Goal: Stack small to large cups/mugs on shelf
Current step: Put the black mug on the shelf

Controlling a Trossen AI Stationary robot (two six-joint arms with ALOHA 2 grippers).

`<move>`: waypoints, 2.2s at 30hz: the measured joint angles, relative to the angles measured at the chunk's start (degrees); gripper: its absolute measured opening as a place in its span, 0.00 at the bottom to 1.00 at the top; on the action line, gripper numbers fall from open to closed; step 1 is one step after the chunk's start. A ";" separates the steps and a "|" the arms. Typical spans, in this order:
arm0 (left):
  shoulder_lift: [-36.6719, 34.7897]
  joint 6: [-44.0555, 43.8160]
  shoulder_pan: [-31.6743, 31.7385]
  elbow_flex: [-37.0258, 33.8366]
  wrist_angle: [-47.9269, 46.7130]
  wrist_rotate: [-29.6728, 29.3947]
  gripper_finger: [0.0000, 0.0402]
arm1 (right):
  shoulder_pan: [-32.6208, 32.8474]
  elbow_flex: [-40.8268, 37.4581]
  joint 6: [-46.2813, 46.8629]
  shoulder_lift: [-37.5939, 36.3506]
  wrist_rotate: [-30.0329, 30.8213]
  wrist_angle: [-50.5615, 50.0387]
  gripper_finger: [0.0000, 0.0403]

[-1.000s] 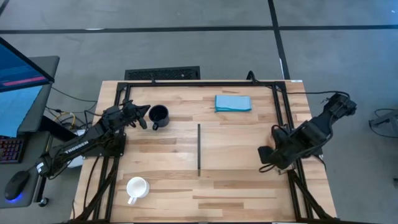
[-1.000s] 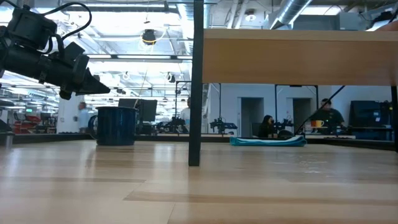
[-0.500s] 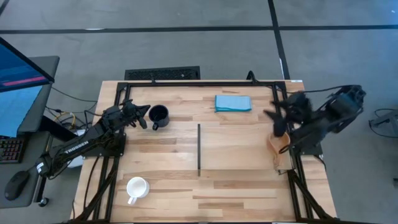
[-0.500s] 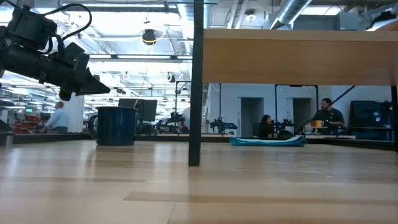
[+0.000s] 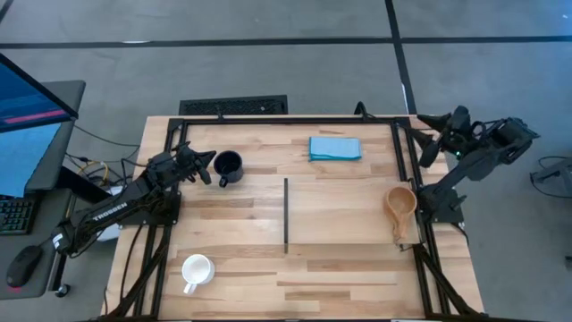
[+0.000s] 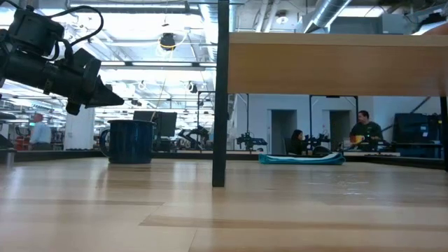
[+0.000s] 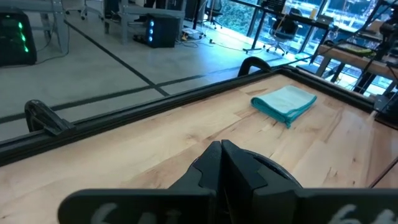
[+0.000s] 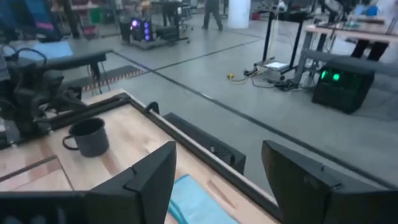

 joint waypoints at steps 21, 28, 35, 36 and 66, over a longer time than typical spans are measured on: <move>0.01 0.76 0.02 0.00 0.09 -0.55 0.00 | 6.41 -25.10 5.57 -13.84 13.59 5.87 0.65; -0.01 0.76 0.01 0.00 0.09 -0.57 0.00 | 13.47 -25.31 10.27 -15.99 17.12 -0.09 0.65; -0.01 -0.18 0.01 0.00 0.27 -0.76 0.00 | 21.23 -24.17 4.43 -24.19 17.70 1.17 0.65; -0.01 -0.55 0.02 0.00 0.27 -0.76 0.00 | 21.65 -23.73 2.33 -24.76 17.68 2.54 0.65; -0.01 -2.56 0.01 0.00 -0.40 2.16 0.00 | -3.27 -26.39 -18.62 -24.93 5.64 26.39 0.58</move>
